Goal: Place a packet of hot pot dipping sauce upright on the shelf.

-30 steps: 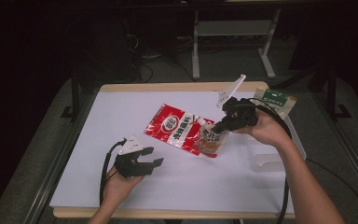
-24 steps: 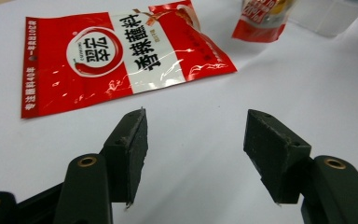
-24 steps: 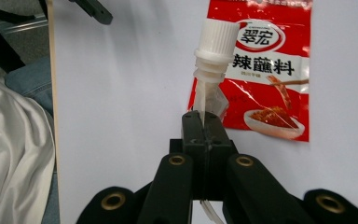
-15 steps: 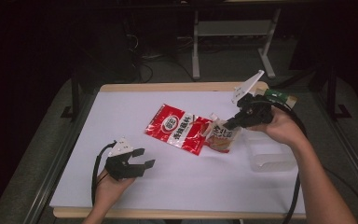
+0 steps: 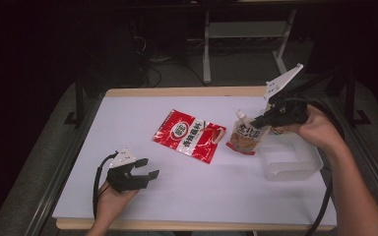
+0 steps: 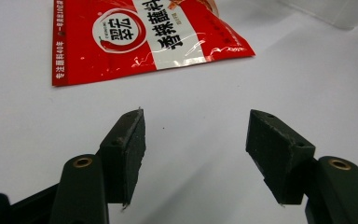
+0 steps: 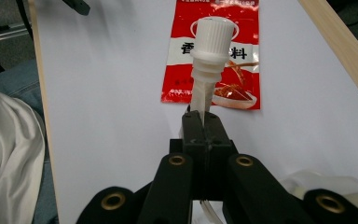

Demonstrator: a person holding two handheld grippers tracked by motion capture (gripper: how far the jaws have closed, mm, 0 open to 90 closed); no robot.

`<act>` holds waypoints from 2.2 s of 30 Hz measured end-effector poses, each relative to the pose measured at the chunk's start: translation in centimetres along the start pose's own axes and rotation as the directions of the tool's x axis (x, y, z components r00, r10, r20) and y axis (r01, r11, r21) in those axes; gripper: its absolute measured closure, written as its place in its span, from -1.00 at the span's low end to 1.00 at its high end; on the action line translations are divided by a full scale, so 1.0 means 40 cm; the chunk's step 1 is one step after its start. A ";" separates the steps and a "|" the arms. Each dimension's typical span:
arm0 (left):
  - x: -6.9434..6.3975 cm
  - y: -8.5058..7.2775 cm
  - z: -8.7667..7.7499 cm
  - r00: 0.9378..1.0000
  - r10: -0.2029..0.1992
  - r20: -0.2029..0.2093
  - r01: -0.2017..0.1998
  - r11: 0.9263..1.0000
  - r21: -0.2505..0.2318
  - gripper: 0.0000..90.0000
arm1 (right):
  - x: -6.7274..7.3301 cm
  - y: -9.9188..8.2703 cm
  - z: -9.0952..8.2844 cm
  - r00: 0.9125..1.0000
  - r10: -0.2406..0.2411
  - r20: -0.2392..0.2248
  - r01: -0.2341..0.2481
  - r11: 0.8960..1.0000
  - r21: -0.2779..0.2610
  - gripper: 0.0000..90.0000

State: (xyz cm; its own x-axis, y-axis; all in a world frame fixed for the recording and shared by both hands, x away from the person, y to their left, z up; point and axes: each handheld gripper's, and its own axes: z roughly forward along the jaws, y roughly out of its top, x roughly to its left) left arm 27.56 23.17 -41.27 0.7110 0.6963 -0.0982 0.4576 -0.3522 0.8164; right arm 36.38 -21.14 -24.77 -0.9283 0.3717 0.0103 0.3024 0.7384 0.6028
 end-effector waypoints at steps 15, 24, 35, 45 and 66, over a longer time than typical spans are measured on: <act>0.024 -0.015 -0.012 0.999 -0.046 -0.006 0.046 0.999 -0.021 -0.23 | -0.056 -0.029 -0.058 0.998 0.048 0.044 -0.048 0.999 0.014 1.00; 0.039 -0.025 -0.014 0.998 -0.057 -0.015 0.057 0.998 -0.019 -0.27 | -0.090 -0.075 -0.082 0.993 0.097 0.065 -0.098 0.995 0.014 1.00; 0.036 -0.022 -0.008 0.999 -0.052 -0.011 0.052 0.998 -0.018 -0.30 | -0.093 -0.123 -0.112 0.988 0.134 0.081 -0.135 0.991 0.008 1.00; 0.035 -0.026 -0.010 0.998 -0.060 -0.013 0.059 0.998 -0.015 -0.31 | -0.053 -0.149 -0.138 0.990 0.119 0.081 -0.120 0.993 0.019 1.00; 0.033 -0.029 -0.009 0.998 -0.055 -0.022 0.055 0.998 0.004 -0.35 | 0.043 -0.234 -0.230 0.989 0.128 0.069 -0.129 0.992 0.009 1.00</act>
State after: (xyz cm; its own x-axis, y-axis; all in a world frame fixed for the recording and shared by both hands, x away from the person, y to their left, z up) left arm 27.77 24.73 -42.14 0.6729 0.7281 -0.1306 0.4985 -0.3159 0.8073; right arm 29.95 -32.60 -23.07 -0.8649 0.5010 0.0320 0.4212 0.6896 0.5891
